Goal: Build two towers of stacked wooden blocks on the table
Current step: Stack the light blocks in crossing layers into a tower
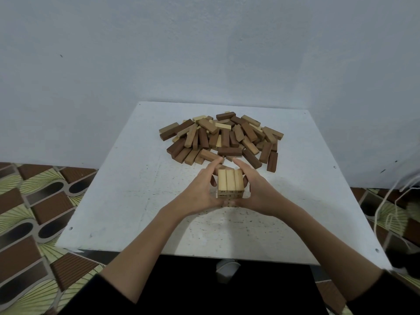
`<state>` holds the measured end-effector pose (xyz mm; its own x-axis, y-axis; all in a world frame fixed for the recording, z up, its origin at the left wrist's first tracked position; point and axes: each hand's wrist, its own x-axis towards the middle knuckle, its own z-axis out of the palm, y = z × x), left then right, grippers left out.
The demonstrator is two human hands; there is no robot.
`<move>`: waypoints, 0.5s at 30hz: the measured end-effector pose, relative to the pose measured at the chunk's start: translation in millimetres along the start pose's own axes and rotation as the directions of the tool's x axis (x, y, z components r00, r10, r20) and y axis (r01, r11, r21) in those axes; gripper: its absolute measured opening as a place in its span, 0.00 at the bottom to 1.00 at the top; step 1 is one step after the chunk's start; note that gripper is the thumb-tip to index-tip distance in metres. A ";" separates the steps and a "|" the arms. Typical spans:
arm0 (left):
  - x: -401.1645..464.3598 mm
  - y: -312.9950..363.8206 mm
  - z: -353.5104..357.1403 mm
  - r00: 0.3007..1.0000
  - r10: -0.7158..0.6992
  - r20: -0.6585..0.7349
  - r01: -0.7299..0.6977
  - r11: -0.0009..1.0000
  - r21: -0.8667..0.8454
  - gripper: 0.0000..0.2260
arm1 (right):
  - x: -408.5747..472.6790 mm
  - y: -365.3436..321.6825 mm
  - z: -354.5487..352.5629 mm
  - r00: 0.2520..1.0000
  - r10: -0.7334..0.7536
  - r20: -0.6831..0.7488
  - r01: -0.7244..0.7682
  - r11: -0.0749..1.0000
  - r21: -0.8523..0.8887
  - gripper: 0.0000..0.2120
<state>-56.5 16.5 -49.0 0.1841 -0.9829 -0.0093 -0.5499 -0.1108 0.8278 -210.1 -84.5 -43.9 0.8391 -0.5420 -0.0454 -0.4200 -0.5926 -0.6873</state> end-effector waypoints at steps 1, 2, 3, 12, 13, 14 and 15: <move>0.3 0.3 0.2 1.000 0.001 -0.002 -0.001 1.000 -0.001 0.46 | 0.6 0.2 0.4 1.000 0.006 -0.001 -0.006 1.000 -0.002 0.51; 0.1 0.4 0.3 1.000 0.004 -0.003 -0.004 1.000 -0.001 0.46 | 0.8 0.3 0.8 1.000 0.009 -0.002 -0.009 1.000 -0.004 0.51; 0.2 0.4 0.4 1.000 0.008 -0.004 -0.008 1.000 -0.001 0.46 | 0.9 0.2 1.1 1.000 0.009 -0.002 -0.009 1.000 -0.003 0.51; -0.7 1.6 0.6 1.000 -0.004 -0.006 0.003 1.000 -0.024 0.46 | -0.4 -2.1 -0.2 1.000 0.021 -0.006 -0.021 1.000 0.004 0.50; -1.1 1.3 0.5 1.000 -0.002 -0.003 0.002 1.000 -0.020 0.46 | -1.3 -2.9 -0.4 1.000 0.013 -0.006 -0.013 1.000 0.011 0.50; -1.6 1.2 0.2 1.000 0.000 0.001 0.000 1.000 -0.014 0.47 | -2.1 -4.1 -0.6 1.000 0.007 -0.005 -0.007 1.000 0.019 0.50; -1.9 0.9 0.1 1.000 0.002 0.005 -0.002 1.000 -0.008 0.47 | -2.6 -5.1 -0.8 1.000 0.009 -0.001 -0.009 1.000 0.025 0.51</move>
<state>-57.4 18.2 -48.3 0.1787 -0.9838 -0.0109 -0.5438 -0.1081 0.8322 -210.5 -80.6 -39.7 0.8348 -0.5482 -0.0507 -0.4186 -0.5723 -0.7051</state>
